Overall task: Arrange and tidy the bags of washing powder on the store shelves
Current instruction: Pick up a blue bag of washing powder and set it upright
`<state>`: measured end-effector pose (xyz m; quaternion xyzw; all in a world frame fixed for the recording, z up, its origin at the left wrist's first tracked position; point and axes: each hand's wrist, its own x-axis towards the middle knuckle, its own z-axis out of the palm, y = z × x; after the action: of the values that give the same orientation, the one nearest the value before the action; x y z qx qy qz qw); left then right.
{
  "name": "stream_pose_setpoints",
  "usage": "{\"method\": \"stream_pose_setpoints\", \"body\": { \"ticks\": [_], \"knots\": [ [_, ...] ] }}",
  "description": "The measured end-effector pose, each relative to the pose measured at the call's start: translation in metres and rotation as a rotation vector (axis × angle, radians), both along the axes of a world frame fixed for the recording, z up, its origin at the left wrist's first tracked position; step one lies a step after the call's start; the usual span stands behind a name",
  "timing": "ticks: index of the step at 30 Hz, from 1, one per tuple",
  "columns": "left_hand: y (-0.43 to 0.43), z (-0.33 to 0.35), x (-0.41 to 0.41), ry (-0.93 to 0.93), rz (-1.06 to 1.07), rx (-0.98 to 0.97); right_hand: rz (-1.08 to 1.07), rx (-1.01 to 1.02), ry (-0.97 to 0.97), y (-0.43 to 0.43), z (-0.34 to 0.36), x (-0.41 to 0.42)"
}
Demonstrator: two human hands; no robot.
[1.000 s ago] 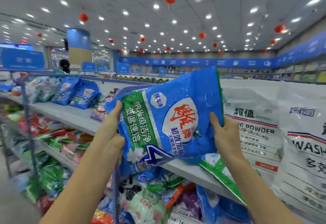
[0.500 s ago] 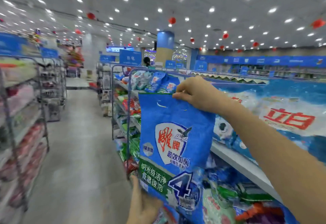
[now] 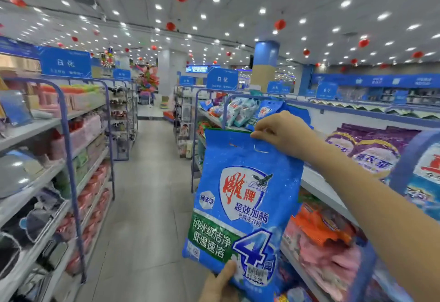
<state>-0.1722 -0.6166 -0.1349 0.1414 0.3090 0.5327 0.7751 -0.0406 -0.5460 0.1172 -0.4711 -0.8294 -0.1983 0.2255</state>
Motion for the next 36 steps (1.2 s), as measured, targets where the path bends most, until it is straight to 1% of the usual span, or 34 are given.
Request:
{"method": "stream_pose_setpoints", "body": {
  "ticks": [1, 2, 3, 4, 6, 8, 10, 12, 13, 15, 16, 18, 20, 23, 24, 25, 26, 28, 29, 30, 31, 34, 36],
  "knots": [
    [0.018, 0.001, -0.014, 0.037, 0.006, 0.007, -0.026, 0.032, -0.006, 0.019, -0.001, -0.007],
    [0.031, 0.008, -0.026, 0.028, -0.026, 0.047, -0.047, 0.075, 0.005, 0.039, -0.002, -0.013],
    [0.051, 0.011, -0.04, 0.001, -0.041, 0.11, -0.057, 0.124, 0.043, 0.058, -0.003, -0.02],
    [0.073, 0.014, -0.051, 0.023, -0.028, 0.096, -0.05, 0.173, 0.115, 0.076, -0.004, -0.027],
    [0.111, 0.017, -0.074, 0.073, -0.009, 0.115, 0.003, 0.242, 0.341, 0.108, -0.01, -0.038],
    [0.142, 0.017, -0.089, 0.132, -0.017, 0.203, 0.077, 0.249, 0.638, 0.133, -0.023, -0.043],
    [0.173, 0.023, -0.102, 0.144, 0.029, 0.211, 0.14, 0.142, 0.972, 0.15, -0.047, -0.045],
    [0.208, 0.024, -0.11, 0.139, 0.04, 0.199, 0.262, -0.133, 1.245, 0.169, -0.08, -0.048],
    [0.227, 0.024, -0.111, 0.138, 0.029, 0.208, 0.324, -0.287, 1.314, 0.179, -0.099, -0.052],
    [0.265, 0.024, -0.108, 0.147, -0.007, 0.221, 0.336, -0.516, 1.34, 0.201, -0.133, -0.061],
    [0.285, 0.023, -0.104, 0.155, -0.024, 0.241, 0.299, -0.577, 1.356, 0.215, -0.145, -0.065],
    [0.323, 0.025, -0.091, 0.162, -0.053, 0.23, 0.229, -0.628, 1.463, 0.247, -0.16, -0.068],
    [0.367, 0.03, -0.081, 0.113, -0.128, 0.204, 0.208, -0.579, 1.593, 0.286, -0.159, -0.065],
    [0.444, 0.033, -0.067, 0.088, -0.365, 0.11, 0.141, -0.458, 1.665, 0.35, -0.144, -0.054],
    [0.469, 0.034, -0.059, 0.099, -0.365, 0.097, 0.121, -0.429, 1.669, 0.371, -0.137, -0.049],
    [0.493, 0.035, -0.049, 0.081, -0.306, 0.128, 0.1, -0.398, 1.666, 0.391, -0.131, -0.043],
    [0.51, 0.038, -0.039, 0.02, -0.256, 0.155, 0.084, -0.368, 1.666, 0.41, -0.127, -0.037],
    [0.545, 0.04, -0.027, -0.206, -0.233, 0.194, 0.072, -0.308, 1.672, 0.442, -0.118, -0.024],
    [0.565, 0.041, -0.026, -0.254, -0.22, 0.21, 0.059, -0.283, 1.66, 0.457, -0.114, -0.017],
    [0.586, 0.044, -0.027, -0.255, -0.198, 0.229, 0.043, -0.259, 1.651, 0.471, -0.111, -0.01],
    [0.607, 0.044, -0.025, -0.21, -0.175, 0.257, 0.032, -0.234, 1.654, 0.485, -0.109, -0.003],
    [0.666, 0.05, -0.007, 0.081, -0.046, 0.381, 0.026, -0.186, 1.758, 0.524, -0.105, 0.018],
    [0.704, 0.055, 0.008, 0.156, -0.026, 0.469, 0.009, -0.14, 1.814, 0.545, -0.1, 0.031]
  ]
}}
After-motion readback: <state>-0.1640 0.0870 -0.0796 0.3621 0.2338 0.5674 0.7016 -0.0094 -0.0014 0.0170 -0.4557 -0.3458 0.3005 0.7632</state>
